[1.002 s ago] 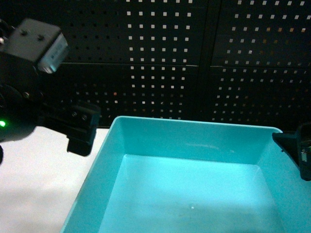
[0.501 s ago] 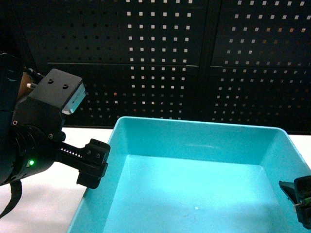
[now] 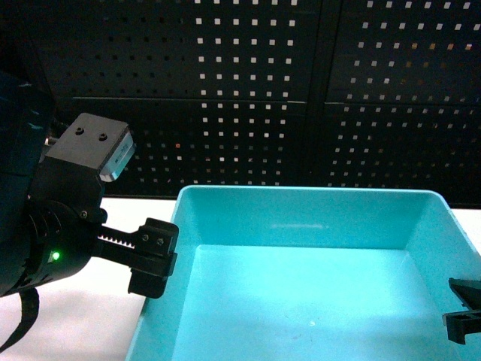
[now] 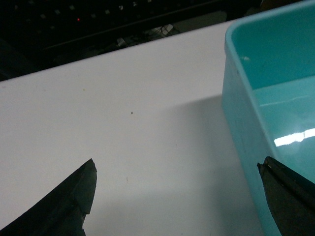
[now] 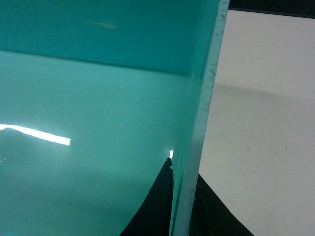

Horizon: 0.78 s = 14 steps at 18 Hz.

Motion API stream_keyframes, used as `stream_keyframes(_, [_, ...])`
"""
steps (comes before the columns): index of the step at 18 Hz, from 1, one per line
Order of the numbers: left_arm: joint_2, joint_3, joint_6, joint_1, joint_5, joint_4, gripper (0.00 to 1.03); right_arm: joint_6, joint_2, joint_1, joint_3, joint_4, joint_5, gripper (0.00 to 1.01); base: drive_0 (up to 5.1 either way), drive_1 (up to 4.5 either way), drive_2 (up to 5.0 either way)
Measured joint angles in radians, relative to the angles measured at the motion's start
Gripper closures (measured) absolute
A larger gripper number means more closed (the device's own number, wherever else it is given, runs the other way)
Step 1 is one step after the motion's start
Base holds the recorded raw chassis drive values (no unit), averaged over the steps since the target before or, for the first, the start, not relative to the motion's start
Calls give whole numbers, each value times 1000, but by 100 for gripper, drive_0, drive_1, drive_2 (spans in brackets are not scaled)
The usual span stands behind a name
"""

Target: Stack blue boxes stably on right

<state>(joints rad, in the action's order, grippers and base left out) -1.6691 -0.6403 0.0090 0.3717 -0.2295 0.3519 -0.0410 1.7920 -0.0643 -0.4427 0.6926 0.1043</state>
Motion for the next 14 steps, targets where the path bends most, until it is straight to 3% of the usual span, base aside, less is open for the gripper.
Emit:
stream_keyframes(3, [56, -22, 6, 3, 0, 36, 5, 7, 0, 0, 6, 11, 6, 94, 0, 0, 0])
stream_keyframes(6, [97, -57, -11, 9, 15, -25, 5, 6, 1, -1, 12, 21, 24, 94, 0, 0, 0])
stream_keyframes(14, [-8, 59, -188, 36, 22, -23, 5, 6, 6, -15, 24, 51, 13, 94, 0, 0, 0])
